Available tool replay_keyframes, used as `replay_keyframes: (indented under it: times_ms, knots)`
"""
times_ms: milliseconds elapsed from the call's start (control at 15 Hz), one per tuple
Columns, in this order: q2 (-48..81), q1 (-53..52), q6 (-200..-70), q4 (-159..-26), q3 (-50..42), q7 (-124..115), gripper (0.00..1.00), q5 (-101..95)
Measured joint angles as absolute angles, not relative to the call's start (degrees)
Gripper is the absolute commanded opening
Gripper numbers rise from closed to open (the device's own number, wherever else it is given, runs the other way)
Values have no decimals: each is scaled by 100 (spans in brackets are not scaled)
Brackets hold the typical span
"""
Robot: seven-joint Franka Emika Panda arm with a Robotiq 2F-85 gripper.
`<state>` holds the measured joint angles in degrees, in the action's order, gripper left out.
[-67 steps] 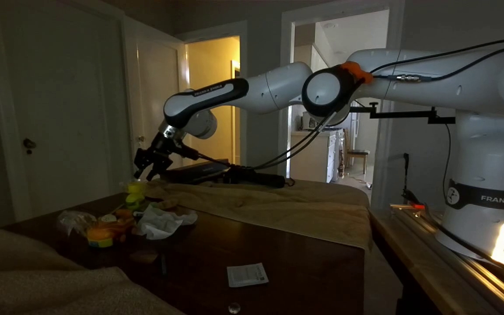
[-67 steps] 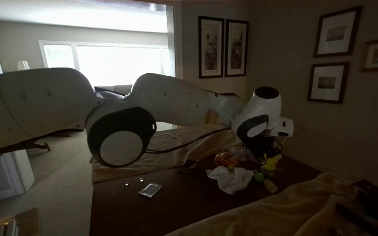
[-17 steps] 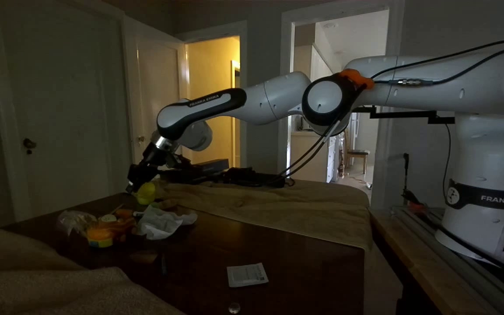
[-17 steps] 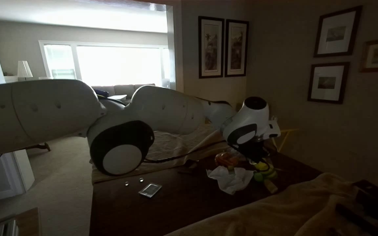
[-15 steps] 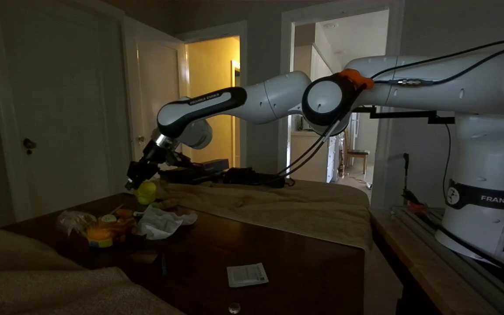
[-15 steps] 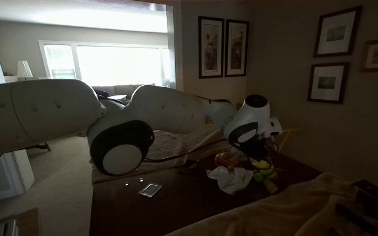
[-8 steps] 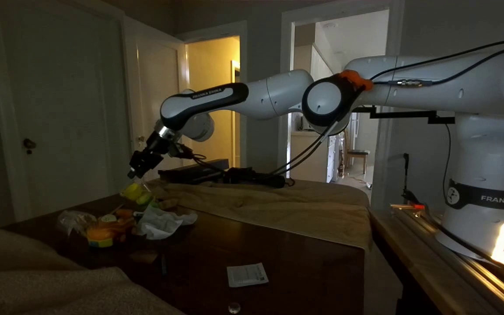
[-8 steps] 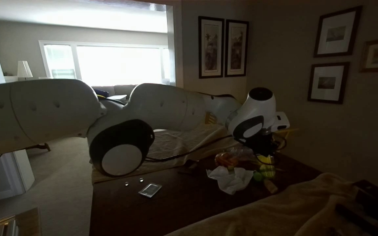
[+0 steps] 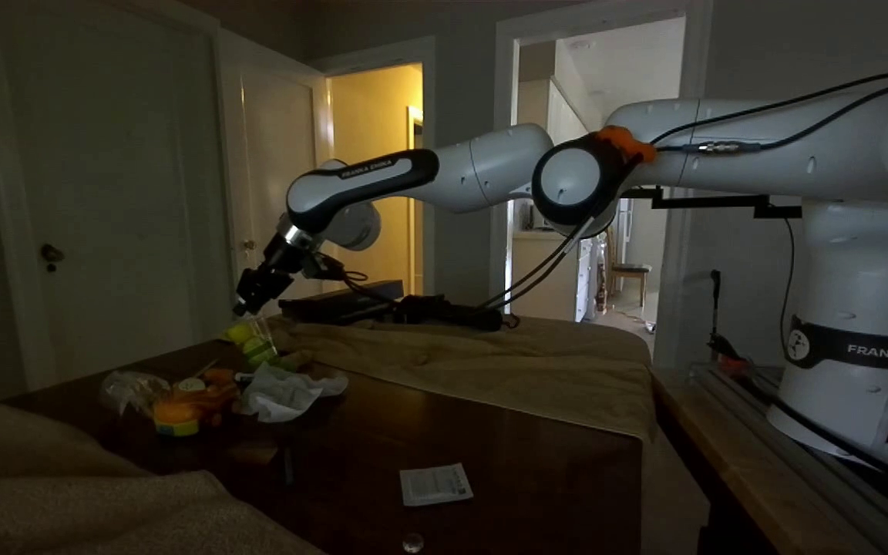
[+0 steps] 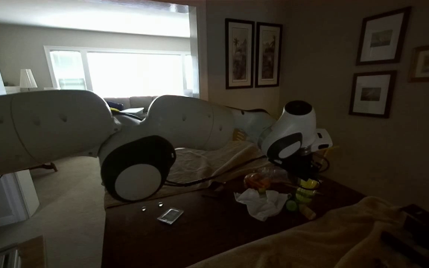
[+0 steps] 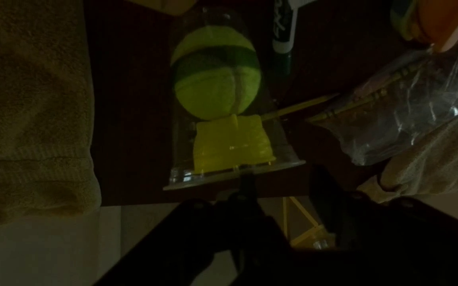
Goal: Take the yellow bowl out of the clear cup.
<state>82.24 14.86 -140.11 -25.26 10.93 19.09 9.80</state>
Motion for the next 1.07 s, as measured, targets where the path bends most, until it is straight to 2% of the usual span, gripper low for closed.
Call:
replay_keyframes:
  times_ms: [267, 733, 1067]
  knots:
    - [8254, 1486, -14011, -2531, 1072, 1906, 38, 980]
    - [8232, 1477, -14077, -2527, 1081, 1828, 43, 997]
    - [8185, 1431, -14125, -2526, 1133, 1825, 39, 997]
